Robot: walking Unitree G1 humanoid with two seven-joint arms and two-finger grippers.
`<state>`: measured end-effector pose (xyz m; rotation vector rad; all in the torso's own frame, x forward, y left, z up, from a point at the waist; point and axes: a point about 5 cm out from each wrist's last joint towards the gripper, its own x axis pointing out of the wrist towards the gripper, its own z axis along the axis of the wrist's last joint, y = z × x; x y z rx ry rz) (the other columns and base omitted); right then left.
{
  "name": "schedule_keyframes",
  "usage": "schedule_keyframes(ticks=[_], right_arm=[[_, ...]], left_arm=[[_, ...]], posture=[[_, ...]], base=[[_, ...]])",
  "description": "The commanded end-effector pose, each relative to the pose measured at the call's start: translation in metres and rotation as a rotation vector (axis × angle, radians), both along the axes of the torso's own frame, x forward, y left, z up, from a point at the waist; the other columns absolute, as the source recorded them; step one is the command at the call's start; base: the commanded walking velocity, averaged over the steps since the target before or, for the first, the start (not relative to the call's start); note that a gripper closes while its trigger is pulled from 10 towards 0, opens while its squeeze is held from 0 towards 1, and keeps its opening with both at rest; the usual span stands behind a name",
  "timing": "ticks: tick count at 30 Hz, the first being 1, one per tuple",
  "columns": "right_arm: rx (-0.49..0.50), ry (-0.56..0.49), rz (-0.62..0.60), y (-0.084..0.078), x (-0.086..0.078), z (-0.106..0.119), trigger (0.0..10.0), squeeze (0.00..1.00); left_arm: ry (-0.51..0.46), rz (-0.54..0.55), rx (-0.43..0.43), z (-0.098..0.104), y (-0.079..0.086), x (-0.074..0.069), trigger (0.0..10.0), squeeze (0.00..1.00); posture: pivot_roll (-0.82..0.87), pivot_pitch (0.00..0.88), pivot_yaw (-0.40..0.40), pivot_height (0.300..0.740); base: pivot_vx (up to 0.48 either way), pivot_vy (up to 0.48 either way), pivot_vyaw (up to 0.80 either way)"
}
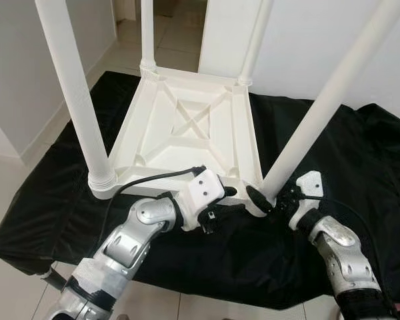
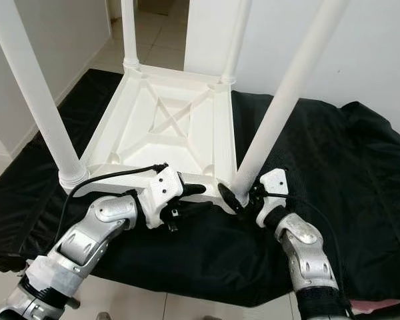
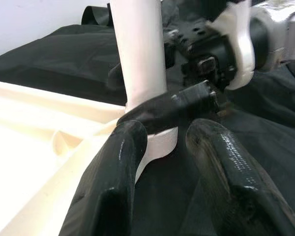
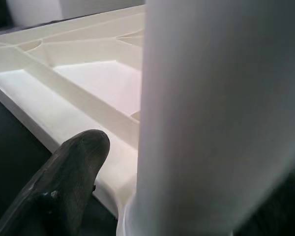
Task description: Building children table
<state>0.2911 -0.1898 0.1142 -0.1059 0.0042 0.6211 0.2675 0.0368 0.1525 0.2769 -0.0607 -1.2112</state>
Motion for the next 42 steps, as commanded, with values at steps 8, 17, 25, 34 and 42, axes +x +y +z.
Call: schedule_keyframes(ticks=[8, 17, 25, 34, 42], right_arm=[[-0.052, -0.005, 0.042, -0.001, 0.02, 0.0, 0.0, 0.0], [-0.043, -0.001, 0.045, -0.005, 0.01, -0.008, 0.0, 0.0], [-0.025, -0.012, -0.017, -0.006, 0.007, -0.009, 0.0, 0.0], [0.029, -0.012, -0.281, 0.004, 0.001, -0.005, 10.0, 0.0], [0.103, -0.007, -0.558, 0.011, -0.002, -0.003, 10.0, 0.0]], left_arm=[[-0.001, -0.05, 0.024, 0.0, -0.003, 0.001, 10.0, 0.0], [0.0, -0.04, 0.021, 0.0, -0.002, -0.001, 10.0, 0.0], [0.005, -0.042, 0.023, -0.002, -0.001, -0.003, 10.0, 0.0], [0.02, -0.068, 0.025, -0.004, -0.004, -0.007, 10.0, 0.0], [0.025, -0.082, 0.027, -0.005, -0.005, -0.009, 10.0, 0.0]], posture=[[-0.05, 0.0, -0.072, 0.74], [-0.04, 0.0, -0.085, 0.74], [-0.04, 0.0, -0.081, 0.74], [-0.06, 0.0, -0.072, 0.74], [-0.07, 0.0, -0.071, 0.74]], base=[[0.0, 0.0, 0.0], [0.0, 0.0, 0.0], [0.0, 0.0, 0.0], [0.0, 0.0, 0.0], [0.0, 0.0, 0.0]])
